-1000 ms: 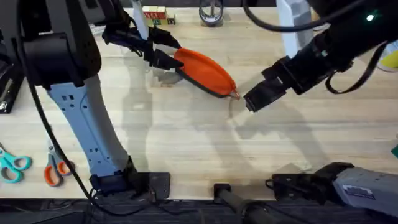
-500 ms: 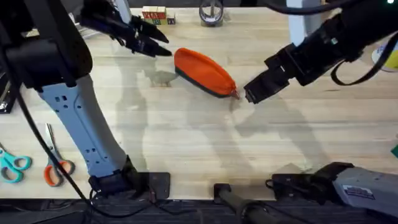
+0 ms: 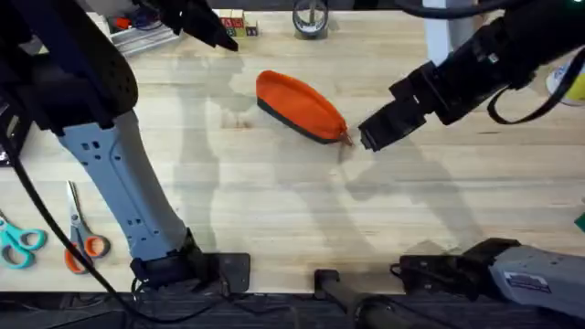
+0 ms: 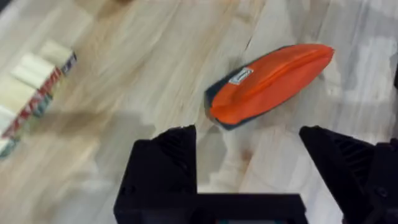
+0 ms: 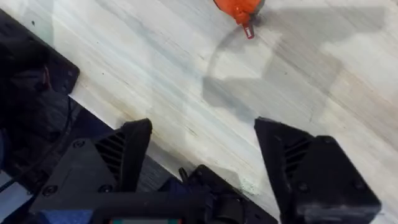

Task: Unzip the bag, pick up the pens from the table one at a time and place them inside, then zip the bag closed.

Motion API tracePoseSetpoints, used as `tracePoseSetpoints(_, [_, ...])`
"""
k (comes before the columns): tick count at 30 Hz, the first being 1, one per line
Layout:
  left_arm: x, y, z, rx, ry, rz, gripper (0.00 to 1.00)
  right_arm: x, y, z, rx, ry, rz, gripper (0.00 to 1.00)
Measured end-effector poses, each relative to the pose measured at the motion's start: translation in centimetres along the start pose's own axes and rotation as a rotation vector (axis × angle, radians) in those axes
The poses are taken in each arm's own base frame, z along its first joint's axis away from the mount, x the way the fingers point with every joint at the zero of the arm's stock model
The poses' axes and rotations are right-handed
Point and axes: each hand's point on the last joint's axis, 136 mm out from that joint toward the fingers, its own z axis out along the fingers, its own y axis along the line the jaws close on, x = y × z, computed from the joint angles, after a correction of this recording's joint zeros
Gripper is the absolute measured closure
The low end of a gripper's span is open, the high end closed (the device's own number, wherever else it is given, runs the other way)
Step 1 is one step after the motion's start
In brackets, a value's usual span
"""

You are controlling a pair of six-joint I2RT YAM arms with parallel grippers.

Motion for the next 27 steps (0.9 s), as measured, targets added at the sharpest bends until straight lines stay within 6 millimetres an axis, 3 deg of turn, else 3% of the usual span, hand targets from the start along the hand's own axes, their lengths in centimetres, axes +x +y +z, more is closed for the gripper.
tracePoseSetpoints(6, [-1.1,-2.0,-0.8,-0.067,0.088,-0.025,0.003,-0.1,0.0,-0.1,0.000,-0.003,-0.001,0.004])
tracePoseSetpoints(14, [-4.0,-6.8,-5.5,-0.205,0.059,0.030,0.002,-1.2,0.3,-1.4,0.005,-0.055,-0.015,0.004])
tracePoseSetpoints(18, [-3.0,-9.7,-6.4,-0.221,0.076,0.020,0.002,-1.7,0.4,-2.0,0.007,-0.078,-0.021,0.003])
tracePoseSetpoints(27, [1.3,-14.8,-5.9,-0.218,0.110,-0.031,0.002,-1.8,0.4,-2.2,0.008,-0.083,-0.022,0.004])
